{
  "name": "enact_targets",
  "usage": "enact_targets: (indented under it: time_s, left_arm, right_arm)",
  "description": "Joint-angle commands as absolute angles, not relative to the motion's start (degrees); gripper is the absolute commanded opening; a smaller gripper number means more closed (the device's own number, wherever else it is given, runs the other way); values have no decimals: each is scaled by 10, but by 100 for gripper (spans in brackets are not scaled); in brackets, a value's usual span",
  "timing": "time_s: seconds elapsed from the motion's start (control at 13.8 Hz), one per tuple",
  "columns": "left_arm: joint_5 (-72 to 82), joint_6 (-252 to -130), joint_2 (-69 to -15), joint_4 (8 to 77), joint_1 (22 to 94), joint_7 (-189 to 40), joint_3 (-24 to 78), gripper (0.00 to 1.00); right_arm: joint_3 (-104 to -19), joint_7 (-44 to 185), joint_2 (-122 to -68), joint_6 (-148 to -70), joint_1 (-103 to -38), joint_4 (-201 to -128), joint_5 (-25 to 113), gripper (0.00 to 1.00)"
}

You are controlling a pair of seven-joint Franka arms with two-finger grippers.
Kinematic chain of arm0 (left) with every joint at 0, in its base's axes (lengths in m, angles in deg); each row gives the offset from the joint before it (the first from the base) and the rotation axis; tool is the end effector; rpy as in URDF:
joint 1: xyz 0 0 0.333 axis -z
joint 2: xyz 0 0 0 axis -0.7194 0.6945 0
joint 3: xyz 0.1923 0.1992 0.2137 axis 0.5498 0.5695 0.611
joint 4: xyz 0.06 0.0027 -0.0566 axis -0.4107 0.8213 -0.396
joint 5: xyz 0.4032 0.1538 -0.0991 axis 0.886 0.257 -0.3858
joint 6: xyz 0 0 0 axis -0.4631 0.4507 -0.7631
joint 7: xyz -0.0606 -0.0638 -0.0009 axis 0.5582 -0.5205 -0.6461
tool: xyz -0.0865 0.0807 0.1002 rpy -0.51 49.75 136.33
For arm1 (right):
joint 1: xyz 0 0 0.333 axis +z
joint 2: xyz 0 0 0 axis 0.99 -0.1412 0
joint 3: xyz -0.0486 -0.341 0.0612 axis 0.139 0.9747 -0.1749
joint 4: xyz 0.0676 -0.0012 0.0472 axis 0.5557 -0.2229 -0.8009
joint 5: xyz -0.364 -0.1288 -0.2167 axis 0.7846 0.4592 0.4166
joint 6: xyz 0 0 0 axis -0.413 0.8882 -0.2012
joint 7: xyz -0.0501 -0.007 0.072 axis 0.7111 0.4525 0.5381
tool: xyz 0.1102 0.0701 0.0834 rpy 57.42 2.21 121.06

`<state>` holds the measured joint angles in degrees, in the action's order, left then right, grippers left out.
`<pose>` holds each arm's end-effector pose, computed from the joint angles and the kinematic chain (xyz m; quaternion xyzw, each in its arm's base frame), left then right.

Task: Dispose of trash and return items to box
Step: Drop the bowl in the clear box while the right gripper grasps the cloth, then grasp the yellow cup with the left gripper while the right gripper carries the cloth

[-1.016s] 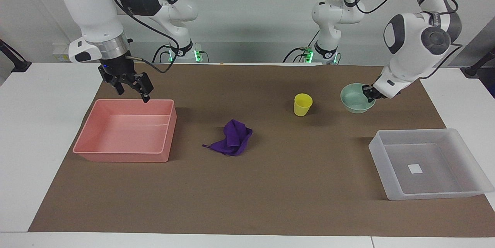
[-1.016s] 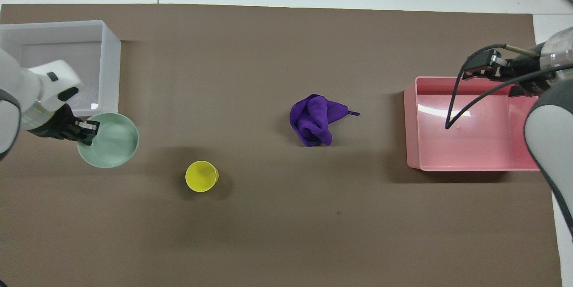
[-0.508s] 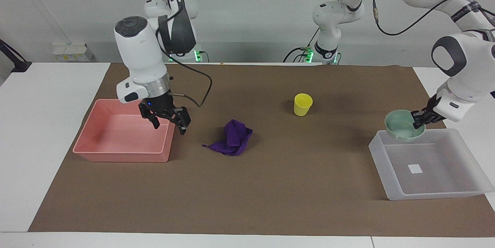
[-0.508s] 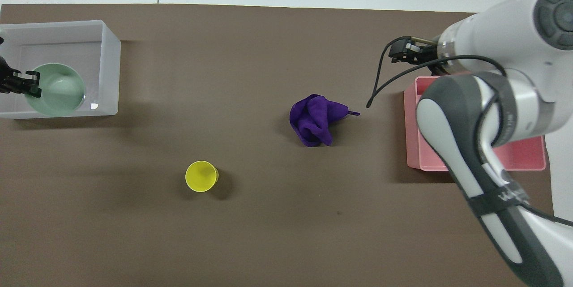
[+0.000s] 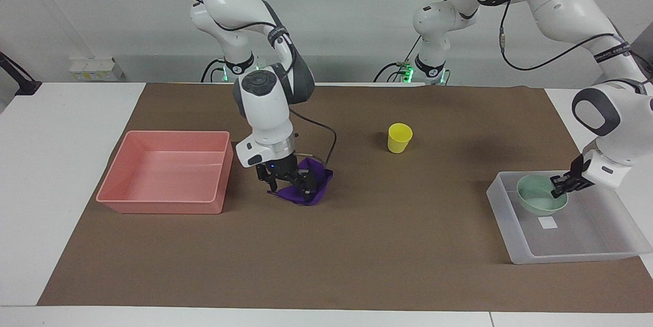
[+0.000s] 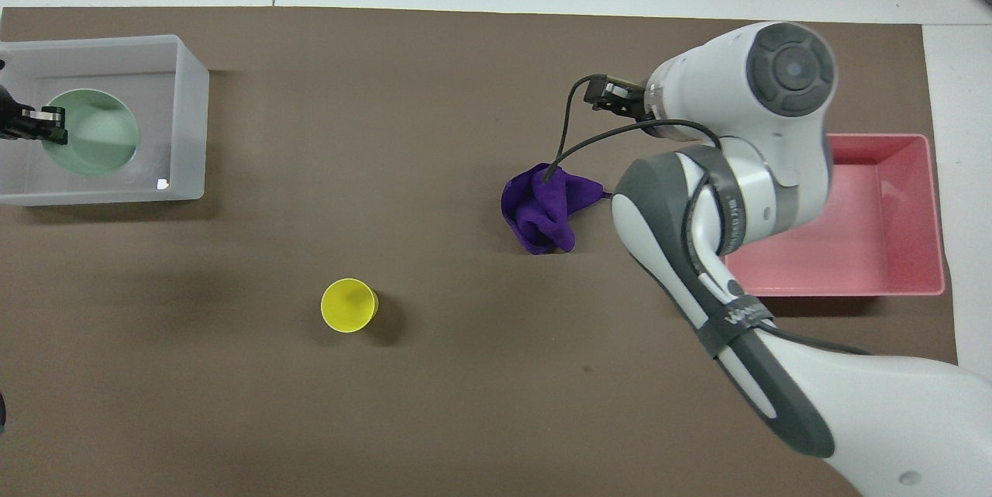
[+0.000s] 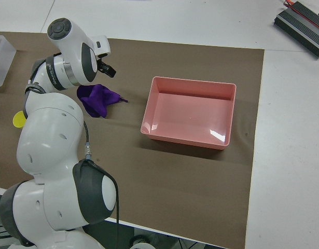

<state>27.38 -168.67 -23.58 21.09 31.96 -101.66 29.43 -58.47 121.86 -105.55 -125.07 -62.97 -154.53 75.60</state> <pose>0.7348 0.1715 0.3252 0.9994 0.0249 0.0046 0.0256 0.7108 0.2936 0.3454 -0.9771 0.1731 -0.0997 0.0735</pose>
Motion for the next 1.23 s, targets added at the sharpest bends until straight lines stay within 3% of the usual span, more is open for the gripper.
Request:
enact_targets:
  time_s: [0.0,0.07,0.15,0.29,0.58,0.73,0.8,0.87,1.09,1.16]
  left_arm:
    - [247,-1692,-213,198,316,-1030,288,8]
    - [248,-1692,-212,197,319,-1030,288,75]
    - [246,-1689,-213,197,320,-1031,288,100]
    - [249,-1679,-224,191,324,-1031,285,100]
    - [251,-1573,-304,190,353,-1022,274,100]
    - [250,-1483,-359,197,398,-1015,274,100]
    - [250,-1431,-376,204,422,-991,273,100]
    - [249,-1416,-397,235,447,-961,273,100]
    - [243,-1533,-530,453,523,-952,271,100]
    - [241,-1578,-551,510,542,-950,270,100]
  right_arm:
    - [-586,1263,-1067,-1304,-598,-1586,754,100]
    - [-586,1266,-1059,-1323,-595,-1618,754,100]
    - [-586,1266,-1050,-1335,-593,-1644,755,100]
    - [-586,1266,-1039,-1350,-592,-1677,756,100]
    - [-586,1275,-1020,-1348,-582,-1715,756,100]
    - [-586,1265,-995,-1344,-583,-1739,756,10]
    - [-586,1265,-987,-1348,-582,-1752,760,0]
    - [-586,1265,-985,-1350,-583,-1757,762,0]
    - [-586,1264,-975,-1351,-591,-1743,761,0]
    - [-584,1264,-966,-1348,-597,-1738,761,0]
